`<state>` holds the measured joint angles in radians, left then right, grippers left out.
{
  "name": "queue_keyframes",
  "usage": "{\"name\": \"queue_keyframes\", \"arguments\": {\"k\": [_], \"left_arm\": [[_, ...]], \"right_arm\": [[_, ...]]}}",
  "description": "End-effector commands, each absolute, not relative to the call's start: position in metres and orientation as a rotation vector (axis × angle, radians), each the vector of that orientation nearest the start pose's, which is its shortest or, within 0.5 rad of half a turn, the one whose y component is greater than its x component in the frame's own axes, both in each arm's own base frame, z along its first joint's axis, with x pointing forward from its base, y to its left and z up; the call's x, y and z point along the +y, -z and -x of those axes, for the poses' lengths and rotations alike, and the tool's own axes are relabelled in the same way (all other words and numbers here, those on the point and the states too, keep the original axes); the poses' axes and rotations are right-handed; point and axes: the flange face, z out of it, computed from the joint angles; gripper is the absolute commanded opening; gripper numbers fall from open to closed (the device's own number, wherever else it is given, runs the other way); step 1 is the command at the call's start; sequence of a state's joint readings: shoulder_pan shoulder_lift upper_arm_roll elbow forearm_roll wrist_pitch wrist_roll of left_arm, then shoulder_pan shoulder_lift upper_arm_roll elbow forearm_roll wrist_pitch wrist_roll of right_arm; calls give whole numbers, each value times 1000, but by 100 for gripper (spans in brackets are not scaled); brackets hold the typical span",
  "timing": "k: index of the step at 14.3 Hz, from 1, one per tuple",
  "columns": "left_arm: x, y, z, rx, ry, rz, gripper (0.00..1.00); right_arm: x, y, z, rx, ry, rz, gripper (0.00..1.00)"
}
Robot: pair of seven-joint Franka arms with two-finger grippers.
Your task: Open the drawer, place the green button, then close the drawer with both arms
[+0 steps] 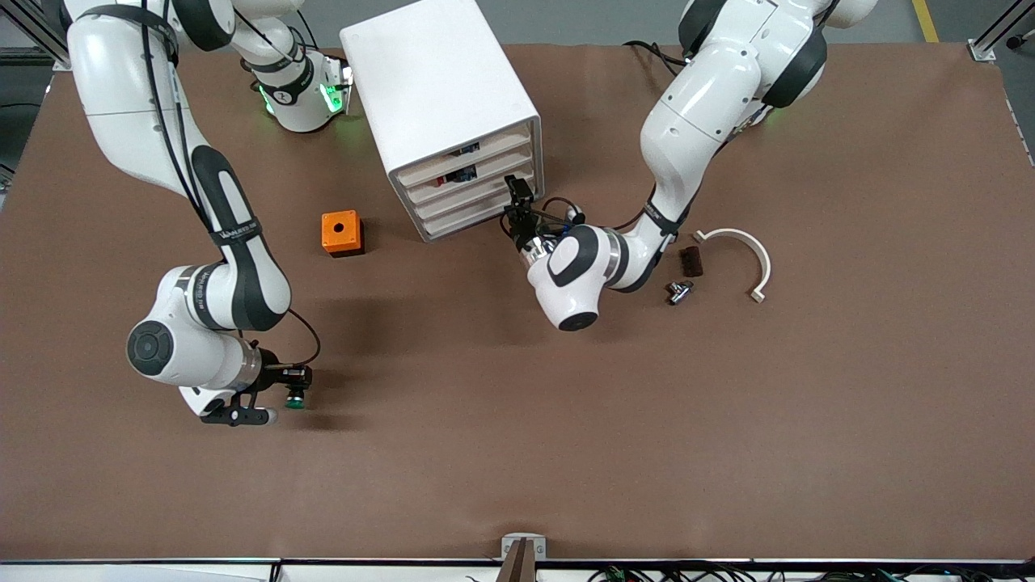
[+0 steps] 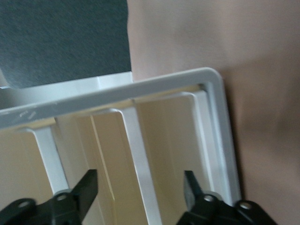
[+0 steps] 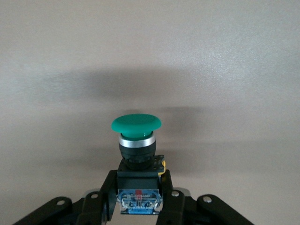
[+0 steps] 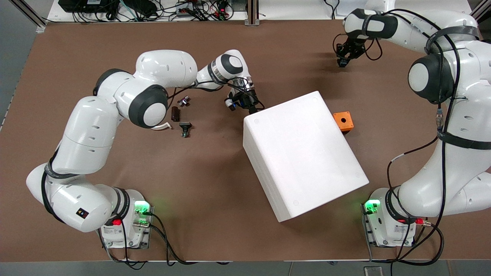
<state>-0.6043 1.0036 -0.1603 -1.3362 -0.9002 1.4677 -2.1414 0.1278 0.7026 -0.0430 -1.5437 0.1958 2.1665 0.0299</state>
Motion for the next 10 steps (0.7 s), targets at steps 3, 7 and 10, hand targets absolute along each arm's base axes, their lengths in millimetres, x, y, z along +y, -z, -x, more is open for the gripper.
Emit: {"name": "queue_keyframes", "arguments": {"k": [3, 7, 10], "left_arm": [[-516, -133, -408, -1549, -1370, 1318, 57], [-516, -128, -404, -1540, -1372, 1314, 26], [-516, -122, -402, -1535, -1378, 1303, 15]], "right_arm": [[77, -282, -705, 182, -218, 2977, 10], [78, -303, -701, 209, -263, 2969, 10], [82, -325, -695, 280, -304, 2962, 10]]}}
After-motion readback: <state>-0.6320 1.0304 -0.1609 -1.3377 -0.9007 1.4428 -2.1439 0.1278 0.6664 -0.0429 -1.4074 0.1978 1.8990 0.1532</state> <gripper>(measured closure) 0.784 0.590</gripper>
